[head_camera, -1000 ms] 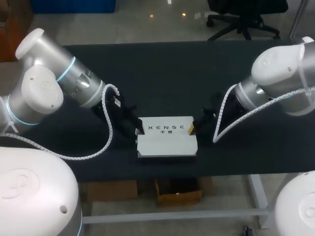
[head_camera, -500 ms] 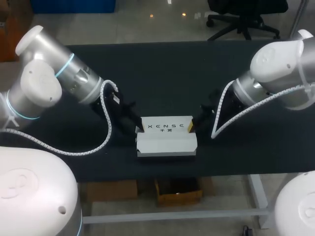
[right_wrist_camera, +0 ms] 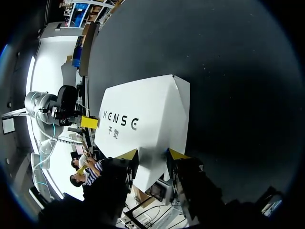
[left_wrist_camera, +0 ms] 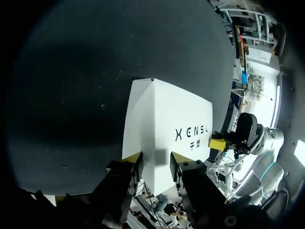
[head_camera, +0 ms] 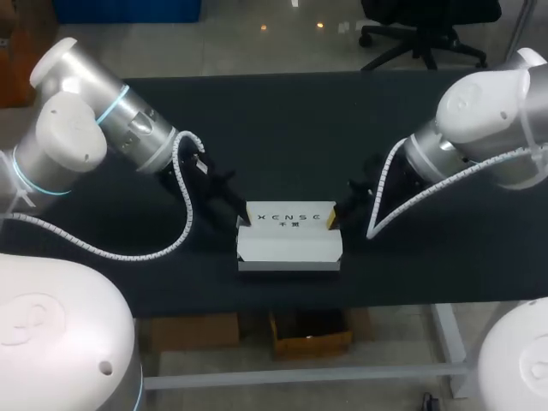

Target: Assemble the packaging by folding the flat box into shape, placing the metal phone stand inside, and closing the box properly

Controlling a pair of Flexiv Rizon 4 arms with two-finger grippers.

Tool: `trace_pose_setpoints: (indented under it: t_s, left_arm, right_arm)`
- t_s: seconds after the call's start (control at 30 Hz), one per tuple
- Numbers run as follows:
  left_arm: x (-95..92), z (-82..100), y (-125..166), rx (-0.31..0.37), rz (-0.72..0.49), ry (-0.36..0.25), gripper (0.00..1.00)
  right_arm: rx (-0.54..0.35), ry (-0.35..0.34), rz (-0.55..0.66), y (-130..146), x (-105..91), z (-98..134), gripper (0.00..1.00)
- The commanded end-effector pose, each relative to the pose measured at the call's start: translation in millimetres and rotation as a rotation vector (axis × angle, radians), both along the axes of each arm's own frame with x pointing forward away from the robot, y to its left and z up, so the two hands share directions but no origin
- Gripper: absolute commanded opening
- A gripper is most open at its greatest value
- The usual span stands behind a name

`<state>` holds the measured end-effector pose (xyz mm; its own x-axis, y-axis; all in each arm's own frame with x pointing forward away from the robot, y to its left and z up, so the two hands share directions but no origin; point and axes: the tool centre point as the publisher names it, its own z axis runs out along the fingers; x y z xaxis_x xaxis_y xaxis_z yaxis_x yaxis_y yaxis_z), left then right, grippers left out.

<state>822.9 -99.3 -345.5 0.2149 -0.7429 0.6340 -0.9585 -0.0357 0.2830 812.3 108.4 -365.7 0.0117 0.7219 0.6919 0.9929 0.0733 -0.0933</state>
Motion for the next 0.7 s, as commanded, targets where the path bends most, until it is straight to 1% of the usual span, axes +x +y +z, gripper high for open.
trace_pose_setpoints:
  t_s: [0.03, 0.3, 0.53, 0.7]
  left_arm:
    - [5.1, 1.7, -3.6, 0.007, -0.005, 0.013, 0.38]
    - [7.8, 4.3, -2.6, 0.008, -0.005, 0.042, 0.37]
    - [16.1, 8.9, -1.9, 0.002, -0.008, 0.069, 0.37]
    - [17.3, 9.6, -2.0, -0.005, -0.008, 0.086, 0.38]
  right_arm:
    - [0.000, 0.011, 0.009, 2.0, 2.5, 2.9, 0.36]
    - [-0.004, 0.039, 0.010, 1.3, 7.4, 7.0, 0.36]
    - [0.002, 0.064, 0.012, -0.7, 13.0, 8.6, 0.36]
    - [0.006, 0.078, 0.019, -1.5, 16.3, 9.6, 0.36]
